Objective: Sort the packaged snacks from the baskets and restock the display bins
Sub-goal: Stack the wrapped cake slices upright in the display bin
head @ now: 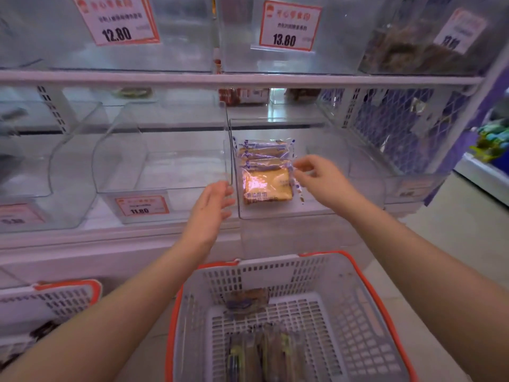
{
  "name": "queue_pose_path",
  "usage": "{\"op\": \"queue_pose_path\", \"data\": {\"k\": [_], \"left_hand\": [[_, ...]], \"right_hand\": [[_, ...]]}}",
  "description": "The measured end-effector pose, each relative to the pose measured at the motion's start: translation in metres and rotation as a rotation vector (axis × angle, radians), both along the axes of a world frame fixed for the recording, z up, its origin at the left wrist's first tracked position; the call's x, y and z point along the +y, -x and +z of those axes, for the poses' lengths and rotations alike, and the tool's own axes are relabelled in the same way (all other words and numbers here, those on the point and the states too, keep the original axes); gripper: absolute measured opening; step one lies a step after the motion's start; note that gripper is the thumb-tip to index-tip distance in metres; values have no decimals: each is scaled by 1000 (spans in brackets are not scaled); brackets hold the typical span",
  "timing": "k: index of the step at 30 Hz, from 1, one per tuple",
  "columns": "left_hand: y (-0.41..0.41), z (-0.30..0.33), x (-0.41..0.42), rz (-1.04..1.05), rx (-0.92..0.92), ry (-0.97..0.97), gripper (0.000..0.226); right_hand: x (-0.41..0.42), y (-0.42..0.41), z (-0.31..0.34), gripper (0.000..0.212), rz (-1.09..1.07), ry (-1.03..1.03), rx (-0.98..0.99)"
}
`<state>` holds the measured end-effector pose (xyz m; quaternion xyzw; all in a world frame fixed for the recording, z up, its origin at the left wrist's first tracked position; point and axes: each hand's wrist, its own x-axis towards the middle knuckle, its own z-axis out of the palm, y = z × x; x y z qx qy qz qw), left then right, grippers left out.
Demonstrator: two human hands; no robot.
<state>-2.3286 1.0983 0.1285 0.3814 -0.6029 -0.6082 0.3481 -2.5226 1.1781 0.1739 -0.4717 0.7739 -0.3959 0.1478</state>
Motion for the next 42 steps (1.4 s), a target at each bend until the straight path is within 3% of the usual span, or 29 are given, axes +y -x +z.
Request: {"op": "queue_pose_path", "data": {"k": [3,5,15,19,23,29,32,36,40,42], "left_hand": [[-8,-32,15,81,-65,-160,25],[-12,-62,26,44,-231,-205,18],[-36,-213,104,-301,-831,-184,31],[-37,-262,129,-378,-1022,-161,29],[-38,-301,144,-482,-1218,-170,33],[-20,-334,153,-561,-1436,-93,45],[-14,-344,151,-547,-1453,-182,31],[-19,-345,147,-547,-1411,-146,28],[-36,-325,132,-445,-1076,-49,23],[-40,-300,122,-420,-803,-199,17]], "right_hand": [[52,-26,-3,10,216,188,47],[79,-38,-20,13,311,123,61],[125,-54,-205,17,482,-796,81],[138,-54,-252,28,511,-1018,76],[143,-56,-283,20,472,-1082,-29],[144,-60,-313,26,407,-1066,-146],[147,-63,-318,31,405,-1031,-163],[154,-63,-321,29,346,-970,-256],[153,-67,-315,20,252,-864,-320],[150,-69,-307,6,167,-741,-386]]}}
